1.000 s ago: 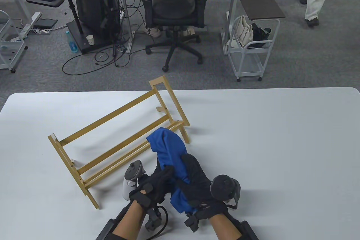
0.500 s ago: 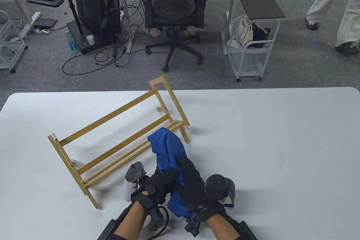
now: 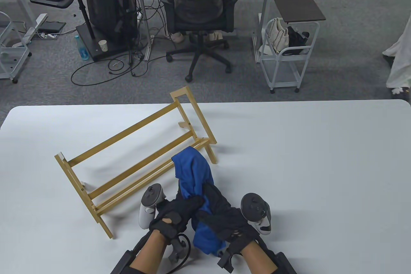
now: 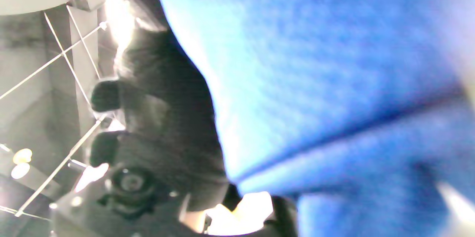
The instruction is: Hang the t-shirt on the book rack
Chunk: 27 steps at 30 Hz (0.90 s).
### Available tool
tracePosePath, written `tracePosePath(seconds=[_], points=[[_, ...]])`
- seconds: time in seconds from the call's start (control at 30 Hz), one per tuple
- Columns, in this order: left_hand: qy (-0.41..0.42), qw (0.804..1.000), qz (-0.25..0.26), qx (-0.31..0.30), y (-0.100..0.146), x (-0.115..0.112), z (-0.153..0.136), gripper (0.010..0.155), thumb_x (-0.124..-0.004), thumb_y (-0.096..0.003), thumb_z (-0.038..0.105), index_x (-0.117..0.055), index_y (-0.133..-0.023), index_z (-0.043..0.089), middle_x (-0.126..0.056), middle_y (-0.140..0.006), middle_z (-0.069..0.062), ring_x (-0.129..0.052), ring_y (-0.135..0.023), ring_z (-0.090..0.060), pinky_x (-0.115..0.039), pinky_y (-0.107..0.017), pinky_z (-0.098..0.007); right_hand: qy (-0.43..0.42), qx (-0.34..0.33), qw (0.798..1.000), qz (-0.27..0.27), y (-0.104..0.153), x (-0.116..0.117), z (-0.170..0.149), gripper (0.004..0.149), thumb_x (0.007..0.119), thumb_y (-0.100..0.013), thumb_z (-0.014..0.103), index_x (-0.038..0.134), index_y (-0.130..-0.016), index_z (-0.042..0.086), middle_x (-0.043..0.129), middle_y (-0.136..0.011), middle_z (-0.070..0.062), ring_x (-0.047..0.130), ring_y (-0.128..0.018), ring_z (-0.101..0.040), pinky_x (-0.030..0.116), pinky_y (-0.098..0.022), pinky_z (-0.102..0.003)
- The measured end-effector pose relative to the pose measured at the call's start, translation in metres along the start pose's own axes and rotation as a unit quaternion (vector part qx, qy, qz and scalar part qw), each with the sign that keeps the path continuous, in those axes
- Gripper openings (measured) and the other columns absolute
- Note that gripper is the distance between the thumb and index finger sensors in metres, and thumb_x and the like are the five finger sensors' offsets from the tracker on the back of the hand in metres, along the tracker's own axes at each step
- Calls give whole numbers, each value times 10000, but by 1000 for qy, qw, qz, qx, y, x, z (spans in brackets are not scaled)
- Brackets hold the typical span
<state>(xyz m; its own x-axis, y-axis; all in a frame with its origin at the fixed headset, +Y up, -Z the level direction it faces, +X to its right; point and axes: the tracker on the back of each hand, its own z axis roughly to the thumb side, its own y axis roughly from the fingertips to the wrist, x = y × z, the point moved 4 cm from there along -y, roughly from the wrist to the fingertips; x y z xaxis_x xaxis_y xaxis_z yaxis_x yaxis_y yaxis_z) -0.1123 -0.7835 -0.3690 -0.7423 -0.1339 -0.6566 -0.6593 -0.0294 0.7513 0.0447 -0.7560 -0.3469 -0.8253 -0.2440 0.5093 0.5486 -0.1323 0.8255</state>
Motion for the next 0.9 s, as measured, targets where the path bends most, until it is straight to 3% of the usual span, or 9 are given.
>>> tracePosePath(seconds=[0.37, 0.53, 0.9], points=[[-80, 995, 52, 11, 3, 9, 9, 889, -753, -632, 373, 21, -1040, 529, -256, -1224, -173, -574, -1087, -437, -683, -702, -606, -48, 6, 999, 8, 1, -8, -5, 652, 722, -614, 413, 383, -1151, 263, 246, -1159, -215, 301, -992, -512, 431, -716, -683], [-128, 988, 83, 8, 5, 15, 15, 891, -808, -594, 390, -61, -1061, 524, -416, -1208, -125, -716, -1049, -381, -763, -676, -527, -49, 3, 999, 6, 2, -11, -4, 647, 718, -615, 417, 393, -1151, 257, 248, -1159, -219, 293, -997, -514, 427, -714, -691], [-174, 978, 112, 8, 7, 17, 21, 862, -823, -583, 373, -132, -1083, 500, -488, -1176, -147, -787, -972, -422, -815, -643, -502, -31, 7, 999, -4, 3, -14, -5, 647, 711, -612, 438, 404, -1151, 254, 298, -1154, -245, 371, -1014, -529, 495, -704, -689]])
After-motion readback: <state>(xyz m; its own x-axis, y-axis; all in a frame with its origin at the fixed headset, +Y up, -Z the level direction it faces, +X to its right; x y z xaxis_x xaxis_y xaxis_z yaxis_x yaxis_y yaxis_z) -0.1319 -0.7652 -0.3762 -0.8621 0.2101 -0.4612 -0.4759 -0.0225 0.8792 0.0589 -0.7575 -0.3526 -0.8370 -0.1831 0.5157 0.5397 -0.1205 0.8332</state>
